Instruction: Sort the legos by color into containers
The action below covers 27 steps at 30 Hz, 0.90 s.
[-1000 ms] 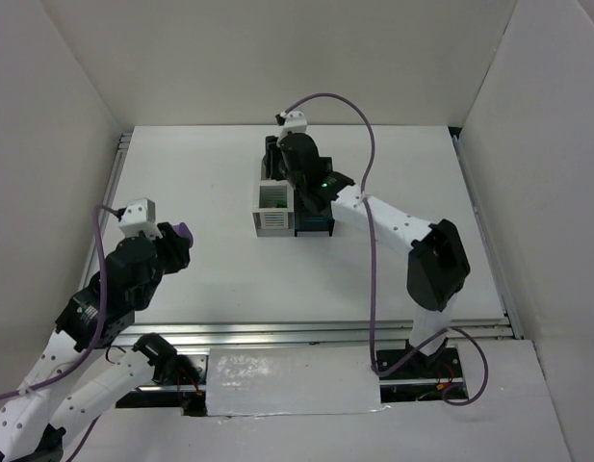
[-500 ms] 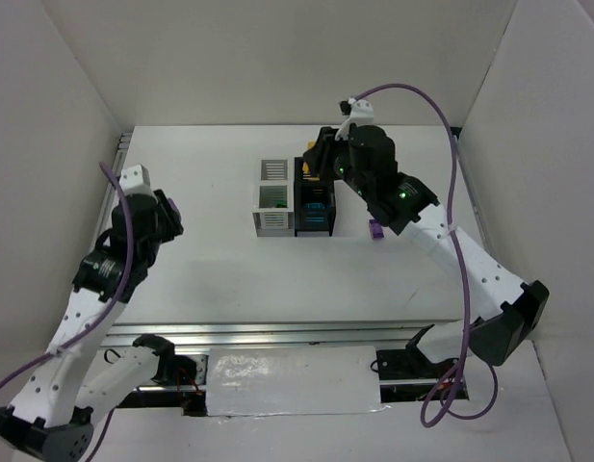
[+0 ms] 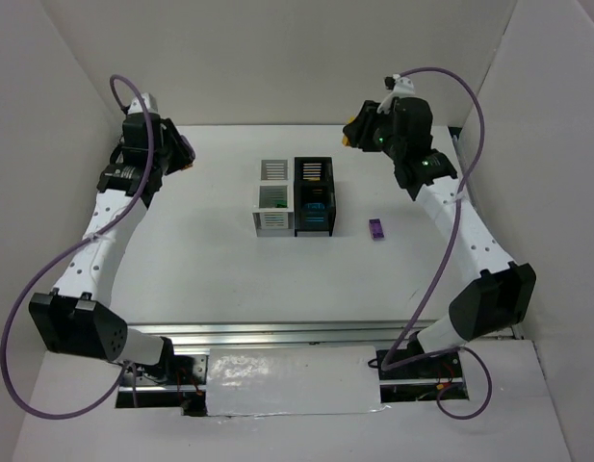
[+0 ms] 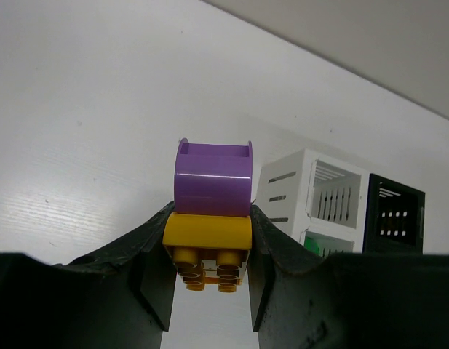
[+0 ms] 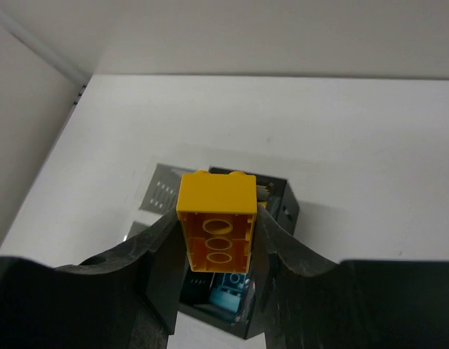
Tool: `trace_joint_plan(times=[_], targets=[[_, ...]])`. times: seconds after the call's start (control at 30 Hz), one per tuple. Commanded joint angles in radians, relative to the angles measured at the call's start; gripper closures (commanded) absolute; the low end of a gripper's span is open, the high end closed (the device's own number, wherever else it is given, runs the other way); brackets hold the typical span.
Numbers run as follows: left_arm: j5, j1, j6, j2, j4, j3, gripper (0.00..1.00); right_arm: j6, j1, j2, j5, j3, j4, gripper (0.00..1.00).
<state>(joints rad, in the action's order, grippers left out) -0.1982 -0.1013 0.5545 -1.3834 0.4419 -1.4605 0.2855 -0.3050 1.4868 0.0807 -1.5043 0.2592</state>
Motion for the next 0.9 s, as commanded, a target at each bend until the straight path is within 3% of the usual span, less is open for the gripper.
trace_joint_plan(times=[0.0, 0.17, 0.4, 0.6, 0.77, 0.87], targets=[[0.043, -0.001, 0.019, -0.02, -0.002, -0.017, 1.0, -0.025, 0.073, 0.045, 0.129, -0.055, -0.161, 1.0], [0.066, -0.001, 0.064, 0.026, 0.015, 0.068, 1.0, -0.059, 0.078, 0.202, 0.209, -0.158, -0.166, 1.0], [0.132, -0.003, 0.022, 0.066, 0.061, 0.048, 1.0, -0.066, 0.067, 0.227, 0.28, -0.024, -0.225, 1.0], [0.376, -0.012, -0.079, 0.015, 0.1, -0.008, 1.0, -0.114, 0.032, 0.305, 0.251, -0.056, -0.193, 1.0], [0.474, -0.037, -0.116, 0.06, 0.044, 0.031, 1.0, -0.109, -0.005, 0.378, 0.211, -0.083, -0.195, 1.0], [0.519, -0.047, -0.116, 0.063, 0.034, 0.04, 1.0, -0.098, -0.016, 0.432, 0.209, -0.123, -0.173, 0.91]])
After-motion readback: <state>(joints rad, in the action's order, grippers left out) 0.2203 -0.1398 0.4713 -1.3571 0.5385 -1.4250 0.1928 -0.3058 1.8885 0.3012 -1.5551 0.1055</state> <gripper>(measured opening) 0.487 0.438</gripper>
